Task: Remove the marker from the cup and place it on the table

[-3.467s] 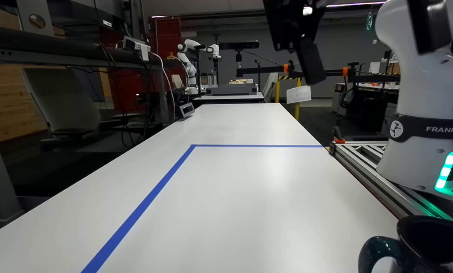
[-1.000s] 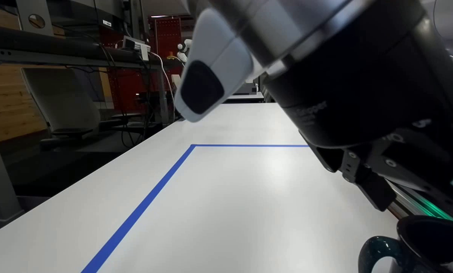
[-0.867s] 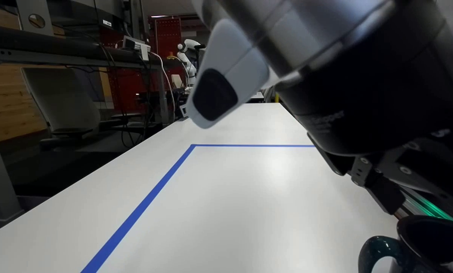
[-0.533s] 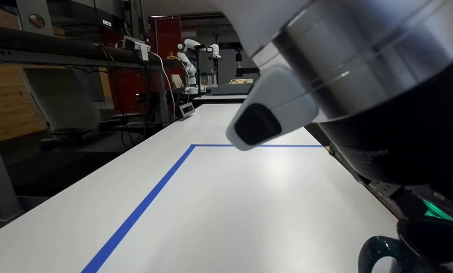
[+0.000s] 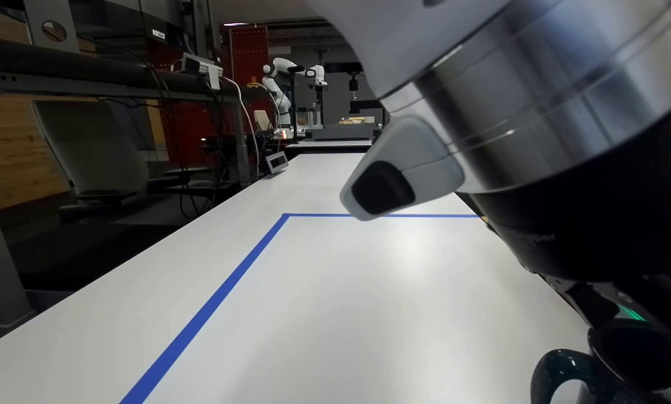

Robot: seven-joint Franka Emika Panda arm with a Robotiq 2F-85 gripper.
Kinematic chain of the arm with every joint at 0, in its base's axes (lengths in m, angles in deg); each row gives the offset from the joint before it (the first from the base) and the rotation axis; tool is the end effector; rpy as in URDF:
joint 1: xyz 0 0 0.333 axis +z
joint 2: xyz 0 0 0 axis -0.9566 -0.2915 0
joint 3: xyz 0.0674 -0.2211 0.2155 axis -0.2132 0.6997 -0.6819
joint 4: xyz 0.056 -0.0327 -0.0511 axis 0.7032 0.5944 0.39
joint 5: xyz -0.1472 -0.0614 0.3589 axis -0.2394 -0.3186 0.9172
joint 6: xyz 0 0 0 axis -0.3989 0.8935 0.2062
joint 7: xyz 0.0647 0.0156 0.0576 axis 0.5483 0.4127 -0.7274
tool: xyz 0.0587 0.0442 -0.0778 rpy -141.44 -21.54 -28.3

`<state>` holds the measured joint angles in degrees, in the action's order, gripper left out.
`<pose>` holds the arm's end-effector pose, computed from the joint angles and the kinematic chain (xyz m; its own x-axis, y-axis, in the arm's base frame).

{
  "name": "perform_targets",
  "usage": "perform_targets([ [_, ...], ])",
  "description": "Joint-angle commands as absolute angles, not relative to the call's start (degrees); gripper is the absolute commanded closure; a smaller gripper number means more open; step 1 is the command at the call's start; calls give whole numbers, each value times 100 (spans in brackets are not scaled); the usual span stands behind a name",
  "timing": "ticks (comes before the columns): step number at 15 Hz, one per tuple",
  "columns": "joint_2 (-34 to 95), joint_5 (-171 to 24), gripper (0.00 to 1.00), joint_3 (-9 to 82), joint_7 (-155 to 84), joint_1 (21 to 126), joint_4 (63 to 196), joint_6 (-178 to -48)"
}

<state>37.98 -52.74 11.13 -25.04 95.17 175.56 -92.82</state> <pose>0.2948 0.3090 0.2224 0.7654 0.2510 -0.5926 0.2617 -0.9626 -0.0696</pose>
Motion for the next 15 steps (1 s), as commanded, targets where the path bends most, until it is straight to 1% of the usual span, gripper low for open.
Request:
perform_targets([
  [1, 3930, -5324, 0, 1070, -2477, 9566, 17569, -9138],
  [11, 4007, -5313, 0, 1001, -2396, 9626, 17840, -9004],
  [12, 4021, -5328, 7, 1002, -2378, 9629, 17862, -8987],
  [13, 4013, -5358, 27, 1014, -2370, 9626, 17872, -8978],
  [15, 4026, -5377, 42, 1018, -2365, 9624, 17880, -8961],
])
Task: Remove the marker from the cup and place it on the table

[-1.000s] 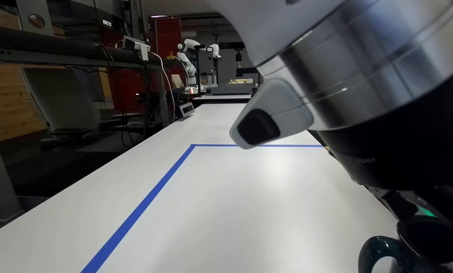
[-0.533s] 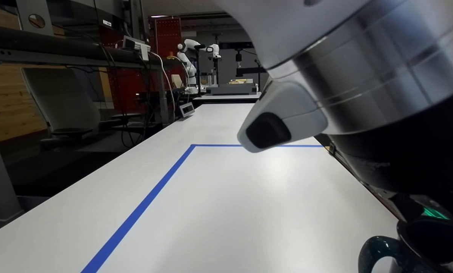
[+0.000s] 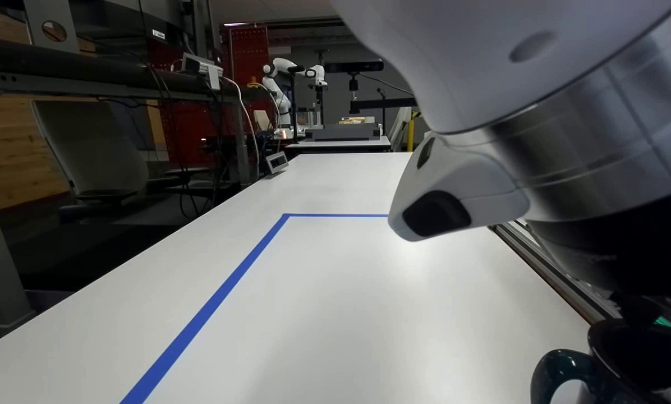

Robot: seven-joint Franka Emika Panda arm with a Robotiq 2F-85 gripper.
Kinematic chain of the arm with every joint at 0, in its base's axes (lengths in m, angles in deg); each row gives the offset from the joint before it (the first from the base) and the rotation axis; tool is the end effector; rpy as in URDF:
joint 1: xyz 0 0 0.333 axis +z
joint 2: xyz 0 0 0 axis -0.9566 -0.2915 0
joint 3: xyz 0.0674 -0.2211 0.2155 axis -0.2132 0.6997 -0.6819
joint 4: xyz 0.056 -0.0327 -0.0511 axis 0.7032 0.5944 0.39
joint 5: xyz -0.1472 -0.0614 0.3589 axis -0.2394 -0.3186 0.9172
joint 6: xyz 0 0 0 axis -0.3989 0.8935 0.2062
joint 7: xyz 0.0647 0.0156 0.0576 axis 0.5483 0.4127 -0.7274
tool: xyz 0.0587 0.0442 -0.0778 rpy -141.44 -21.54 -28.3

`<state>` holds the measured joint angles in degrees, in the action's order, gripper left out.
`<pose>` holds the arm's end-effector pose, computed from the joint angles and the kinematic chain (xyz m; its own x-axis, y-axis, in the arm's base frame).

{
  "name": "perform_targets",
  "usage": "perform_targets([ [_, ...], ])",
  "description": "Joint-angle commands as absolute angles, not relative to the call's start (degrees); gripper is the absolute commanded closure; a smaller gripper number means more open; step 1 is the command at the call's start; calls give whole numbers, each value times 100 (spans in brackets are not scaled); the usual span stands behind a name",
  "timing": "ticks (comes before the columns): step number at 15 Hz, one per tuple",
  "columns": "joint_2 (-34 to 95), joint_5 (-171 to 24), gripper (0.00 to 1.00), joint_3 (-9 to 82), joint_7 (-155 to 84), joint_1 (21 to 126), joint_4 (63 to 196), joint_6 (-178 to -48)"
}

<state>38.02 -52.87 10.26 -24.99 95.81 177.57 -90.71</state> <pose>0.2713 0.3045 0.2127 0.7212 0.2540 -0.6445 0.2944 -0.9546 -0.0468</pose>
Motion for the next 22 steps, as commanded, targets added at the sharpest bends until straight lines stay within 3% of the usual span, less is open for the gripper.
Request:
perform_targets([
  [1, 4017, -5401, 44, 1025, -2354, 9621, 17875, -8941],
  [3, 4026, -5453, 43, 1028, -2322, 9624, 17882, -8924],
  [4, 4036, -5484, 34, 1029, -2293, 9626, 17886, -8915],
  [5, 4038, -5538, 33, 1033, -2213, 9633, 17871, -8889],
  [6, 4040, -5581, 25, 1037, -2151, 9637, 17862, -8899],
  [7, 4032, -5618, 31, 1040, -2057, 9643, 17846, -8895],
  [10, 3976, -5687, 38, 1038, -1943, 9648, 17802, -8950],
  [22, 3815, -5771, 37, 1020, -1790, 9696, 17548, -8978],
])
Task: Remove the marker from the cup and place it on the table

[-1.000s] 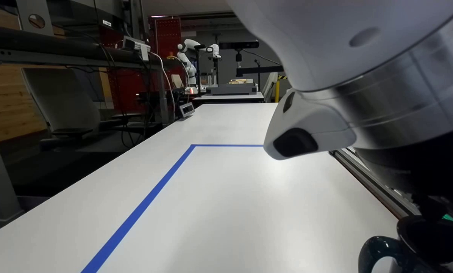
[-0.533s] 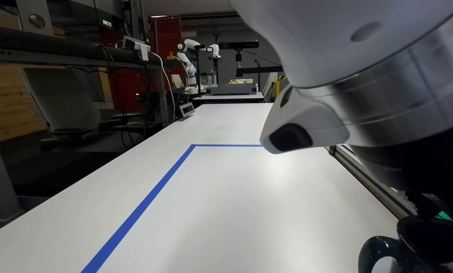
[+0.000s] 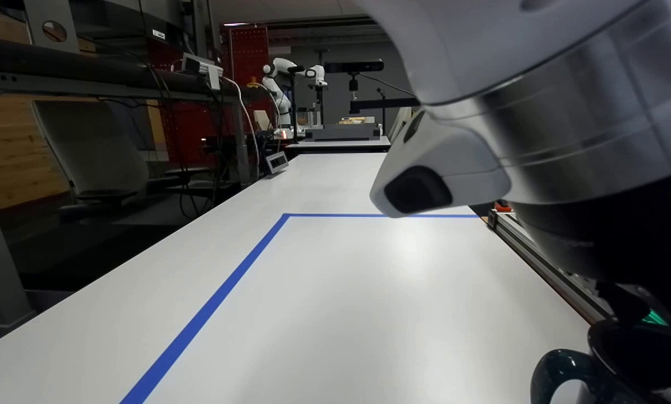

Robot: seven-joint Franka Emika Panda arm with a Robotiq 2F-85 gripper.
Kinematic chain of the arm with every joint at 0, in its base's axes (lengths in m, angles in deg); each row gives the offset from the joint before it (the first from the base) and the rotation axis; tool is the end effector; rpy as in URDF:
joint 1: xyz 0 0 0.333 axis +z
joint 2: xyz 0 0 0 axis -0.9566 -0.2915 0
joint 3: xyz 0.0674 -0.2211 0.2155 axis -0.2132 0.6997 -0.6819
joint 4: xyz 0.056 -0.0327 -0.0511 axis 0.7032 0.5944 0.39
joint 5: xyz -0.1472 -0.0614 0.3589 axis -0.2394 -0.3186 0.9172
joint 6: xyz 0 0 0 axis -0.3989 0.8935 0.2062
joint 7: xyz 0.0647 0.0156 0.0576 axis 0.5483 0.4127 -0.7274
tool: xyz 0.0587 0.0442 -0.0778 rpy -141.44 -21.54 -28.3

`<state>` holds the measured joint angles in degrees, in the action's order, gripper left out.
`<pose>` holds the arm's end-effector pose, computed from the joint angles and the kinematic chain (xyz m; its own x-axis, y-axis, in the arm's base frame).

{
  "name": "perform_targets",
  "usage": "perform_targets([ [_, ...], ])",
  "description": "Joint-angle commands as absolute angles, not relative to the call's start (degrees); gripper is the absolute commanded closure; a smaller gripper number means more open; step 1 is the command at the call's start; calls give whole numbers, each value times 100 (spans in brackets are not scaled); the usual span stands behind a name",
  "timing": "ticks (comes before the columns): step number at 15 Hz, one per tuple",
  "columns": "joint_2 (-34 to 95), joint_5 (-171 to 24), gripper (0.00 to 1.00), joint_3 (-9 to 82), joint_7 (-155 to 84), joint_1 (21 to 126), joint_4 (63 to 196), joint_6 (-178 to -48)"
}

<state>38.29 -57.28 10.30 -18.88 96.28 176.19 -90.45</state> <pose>0.2790 0.3091 0.2202 0.7666 0.1993 -0.6104 0.2841 -0.9578 0.0441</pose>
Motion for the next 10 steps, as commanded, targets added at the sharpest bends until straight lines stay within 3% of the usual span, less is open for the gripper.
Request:
perform_targets([
  [1, 3826, -5759, 40, 1019, -1795, 9698, 17562, -8973],
  [3, 3832, -5743, 45, 1023, -1796, 9695, 17592, -8990],
  [4, 3817, -5743, 39, 1029, -1765, 9694, 17592, -8984],
  [10, 3673, -5716, 46, 1042, -1779, 9690, 17593, -9007],
])
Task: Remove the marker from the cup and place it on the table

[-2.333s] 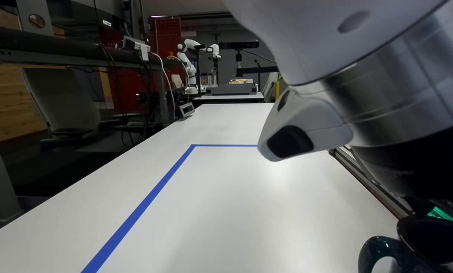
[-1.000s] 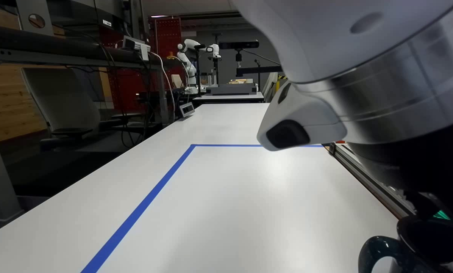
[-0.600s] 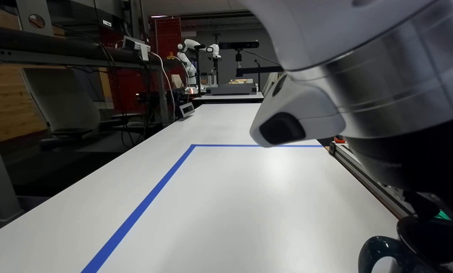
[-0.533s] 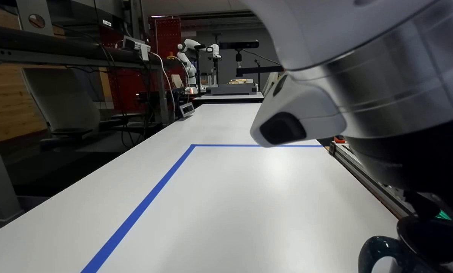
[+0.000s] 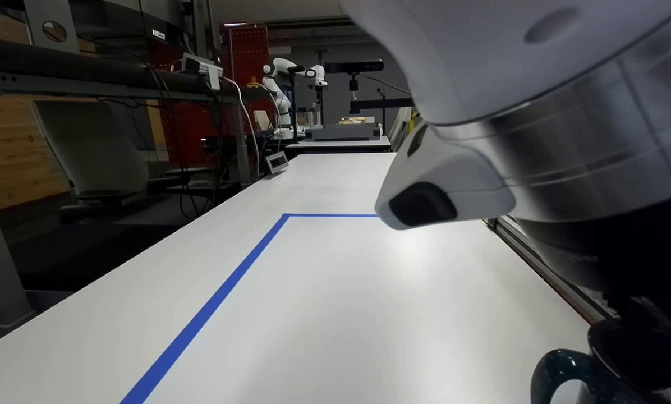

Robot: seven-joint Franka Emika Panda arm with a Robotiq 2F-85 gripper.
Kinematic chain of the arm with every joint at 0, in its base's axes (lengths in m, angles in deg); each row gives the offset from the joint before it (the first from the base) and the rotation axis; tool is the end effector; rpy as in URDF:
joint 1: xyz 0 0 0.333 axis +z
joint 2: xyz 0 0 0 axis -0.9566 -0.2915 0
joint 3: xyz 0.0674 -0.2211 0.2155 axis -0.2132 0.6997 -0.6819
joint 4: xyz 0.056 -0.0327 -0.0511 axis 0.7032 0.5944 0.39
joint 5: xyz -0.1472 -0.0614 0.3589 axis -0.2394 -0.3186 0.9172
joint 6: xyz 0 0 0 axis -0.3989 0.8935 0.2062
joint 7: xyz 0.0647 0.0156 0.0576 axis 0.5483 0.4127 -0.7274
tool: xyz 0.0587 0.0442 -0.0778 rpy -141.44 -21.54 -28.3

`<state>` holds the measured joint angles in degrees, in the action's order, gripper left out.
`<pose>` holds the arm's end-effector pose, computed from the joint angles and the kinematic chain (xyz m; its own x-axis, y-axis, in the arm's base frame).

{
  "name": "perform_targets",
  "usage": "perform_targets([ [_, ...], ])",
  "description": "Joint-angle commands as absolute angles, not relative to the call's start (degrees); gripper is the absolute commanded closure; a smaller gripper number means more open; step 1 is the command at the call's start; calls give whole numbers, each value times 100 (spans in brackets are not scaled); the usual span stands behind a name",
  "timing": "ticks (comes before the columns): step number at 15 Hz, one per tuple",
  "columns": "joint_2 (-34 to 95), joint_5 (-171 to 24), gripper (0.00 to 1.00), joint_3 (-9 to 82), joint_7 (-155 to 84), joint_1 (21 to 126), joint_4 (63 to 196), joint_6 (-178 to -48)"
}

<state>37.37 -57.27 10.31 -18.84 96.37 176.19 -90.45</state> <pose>0.2769 0.3087 0.2142 0.7574 0.1957 -0.6229 0.2855 -0.9573 0.0464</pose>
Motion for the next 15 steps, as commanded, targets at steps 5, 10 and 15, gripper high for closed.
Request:
perform_targets([
  [5, 3559, -5701, 48, 1043, -1773, 9704, 17580, -9001],
  [10, 3544, -5669, 48, 1044, -1729, 9710, 17621, -8991],
  [15, 3625, -5621, 50, 1051, -1604, 9703, 17716, -9028],
])
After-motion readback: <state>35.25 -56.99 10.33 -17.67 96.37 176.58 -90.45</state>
